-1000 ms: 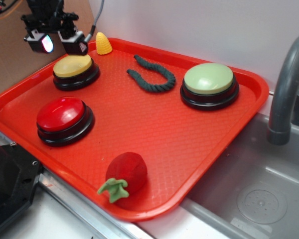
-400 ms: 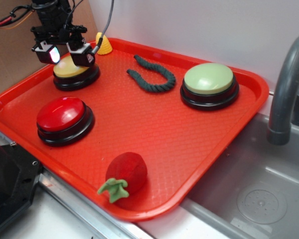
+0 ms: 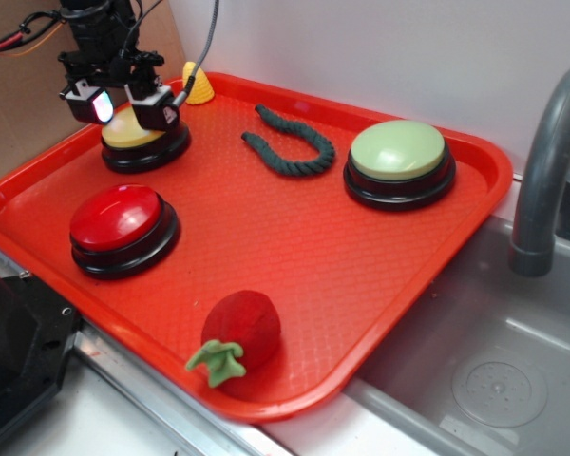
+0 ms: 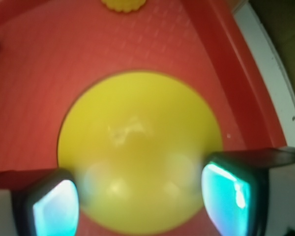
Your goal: Push the yellow button.
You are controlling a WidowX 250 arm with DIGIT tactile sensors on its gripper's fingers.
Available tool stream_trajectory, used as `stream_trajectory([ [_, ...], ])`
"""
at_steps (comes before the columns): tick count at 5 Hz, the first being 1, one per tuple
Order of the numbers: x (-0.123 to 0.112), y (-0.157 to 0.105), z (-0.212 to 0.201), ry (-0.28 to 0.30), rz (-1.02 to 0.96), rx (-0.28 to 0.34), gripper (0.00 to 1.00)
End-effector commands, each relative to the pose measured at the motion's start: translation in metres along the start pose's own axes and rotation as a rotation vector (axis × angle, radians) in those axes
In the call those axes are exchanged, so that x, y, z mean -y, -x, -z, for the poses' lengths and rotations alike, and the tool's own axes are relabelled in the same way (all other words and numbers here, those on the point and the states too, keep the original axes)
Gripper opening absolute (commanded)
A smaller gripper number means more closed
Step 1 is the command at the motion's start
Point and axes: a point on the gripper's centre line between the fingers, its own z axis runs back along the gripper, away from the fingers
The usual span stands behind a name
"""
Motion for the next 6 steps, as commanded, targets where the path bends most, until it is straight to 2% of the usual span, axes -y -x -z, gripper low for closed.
stream_trajectory([
  [1,0.004,-0.006,-0.045,-0.040,0.003,0.101,1.00],
  [2,0.005,-0.005,-0.060,-0.031,0.000,0.119,1.00],
  [3,0.005,-0.001,-0.074,-0.061,-0.014,0.134,1.00],
  [4,0.003,0.000,-0.087,-0.030,-0.025,0.160,1.00],
  [6,0.005,0.004,-0.092,-0.009,-0.017,0.151,1.00],
])
